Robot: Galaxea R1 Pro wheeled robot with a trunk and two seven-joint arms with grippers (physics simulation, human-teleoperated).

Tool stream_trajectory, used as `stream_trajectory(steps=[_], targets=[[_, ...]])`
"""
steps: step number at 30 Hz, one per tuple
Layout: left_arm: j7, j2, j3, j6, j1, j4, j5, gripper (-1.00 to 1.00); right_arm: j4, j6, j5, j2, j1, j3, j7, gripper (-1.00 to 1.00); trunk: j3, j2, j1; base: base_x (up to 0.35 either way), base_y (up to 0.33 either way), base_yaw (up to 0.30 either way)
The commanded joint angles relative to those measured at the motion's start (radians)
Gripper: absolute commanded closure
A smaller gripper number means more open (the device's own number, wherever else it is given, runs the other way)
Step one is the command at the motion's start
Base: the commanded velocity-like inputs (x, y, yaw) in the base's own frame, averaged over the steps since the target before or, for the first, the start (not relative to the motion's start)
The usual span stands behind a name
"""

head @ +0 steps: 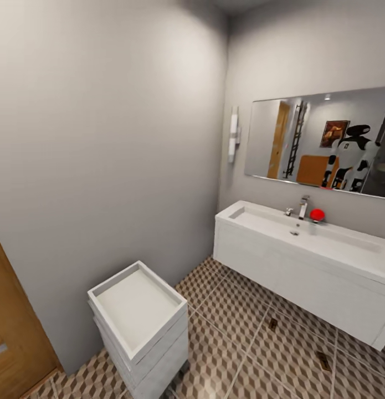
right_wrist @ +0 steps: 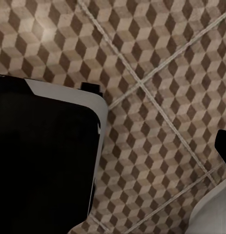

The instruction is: Take the four mousetraps from the cabinet in the bathroom and place them on the bathroom floor. Make sure all four end up on the same floor surface, and ensure that at least two of them are either under or directly next to the same bathroom sink.

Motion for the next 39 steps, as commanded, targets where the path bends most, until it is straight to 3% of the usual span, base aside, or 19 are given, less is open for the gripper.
stream_trajectory(steps=[1, 15, 26, 39], targets=[[-0.001, 0.0, -0.008, -0.003, -0.001, 0.002, 0.009, -1.0, 0.003, -0.005, 0.005, 0.0, -0.001, 0.005, -0.003, -1.0, -0.002, -0.001, 0.0, 0.0, 0.0, 0.216], [0.008, 0.016, -0.01, -0.003, -0.001, 0.002, 0.01, -1.0, 0.003, -0.004, 0.005, 0.0, -0.002, 0.005, 0.001, -1.0, -0.002, -0.001, 0.0, 0.0, 0.0, 0.058], [0.005, 0.093, -0.013, 0.0, -0.001, 0.002, 0.007, -1.0, 0.003, -0.006, 0.006, -0.001, -0.002, 0.005, 0.001, -1.0, -0.002, -0.001, 0.0, 0.0, 0.0, 0.167], [0.001, 0.102, -0.015, 0.001, -0.001, 0.002, 0.007, -1.0, 0.003, -0.006, 0.006, -0.001, -0.002, 0.005, 0.001, -1.0, -0.002, -0.001, 0.0, 0.0, 0.0, 0.279]])
